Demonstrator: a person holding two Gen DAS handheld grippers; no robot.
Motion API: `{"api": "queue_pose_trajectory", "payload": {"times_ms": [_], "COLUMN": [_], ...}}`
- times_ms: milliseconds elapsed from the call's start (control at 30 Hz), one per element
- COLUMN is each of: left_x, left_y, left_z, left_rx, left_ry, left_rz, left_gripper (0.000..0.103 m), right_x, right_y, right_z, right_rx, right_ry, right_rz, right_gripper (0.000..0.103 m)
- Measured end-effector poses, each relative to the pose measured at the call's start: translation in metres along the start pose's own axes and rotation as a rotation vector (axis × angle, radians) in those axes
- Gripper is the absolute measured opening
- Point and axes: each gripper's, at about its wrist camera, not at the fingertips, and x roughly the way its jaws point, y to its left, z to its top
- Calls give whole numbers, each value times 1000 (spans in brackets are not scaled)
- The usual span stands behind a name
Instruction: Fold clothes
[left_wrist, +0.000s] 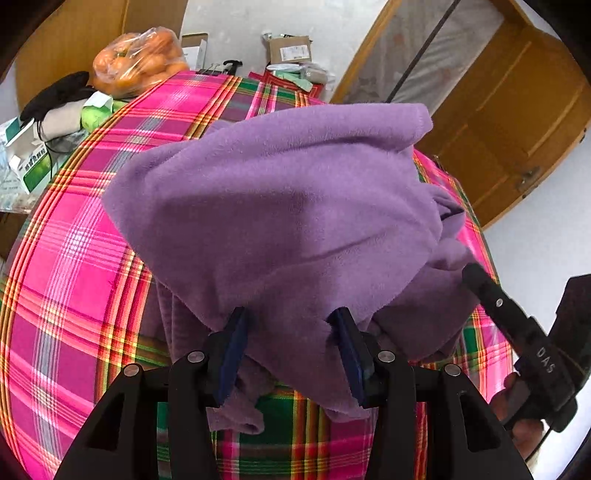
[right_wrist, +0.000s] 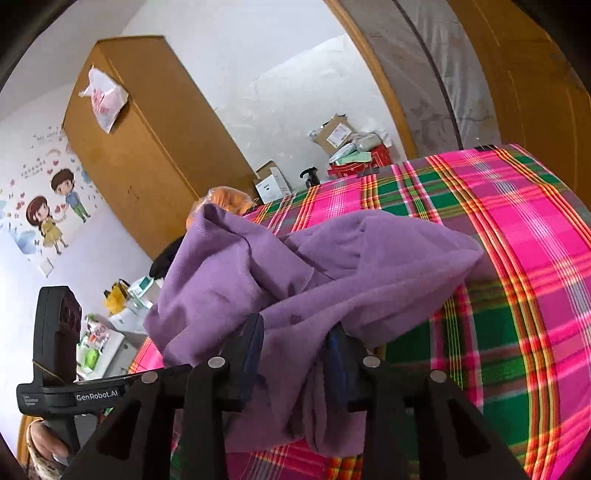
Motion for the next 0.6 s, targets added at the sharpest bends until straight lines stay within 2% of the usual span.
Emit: {"api": "queue_pose_trajectory", "payload": {"times_ms": [33, 167, 300, 600], "left_x": [1, 2, 4, 11], "left_y": [0, 0, -1, -2], "left_z": [1, 1, 0, 0], "left_rx": [-1, -1, 5, 15], "left_ry": [2, 5, 7, 23], "left_rz": [2, 2, 1, -5], "left_gripper": [50, 50, 50, 50], "right_x": [2, 1, -7, -10], "right_y": [1, 2, -2, -18], "right_z": [2, 6, 19, 56], "right_rx": [-16, -54, -76, -104], "right_ry": [-1, 3, -43, -128], "right_rz": [-8, -40, -80, -191], "right_gripper": [10, 7, 3, 2]}}
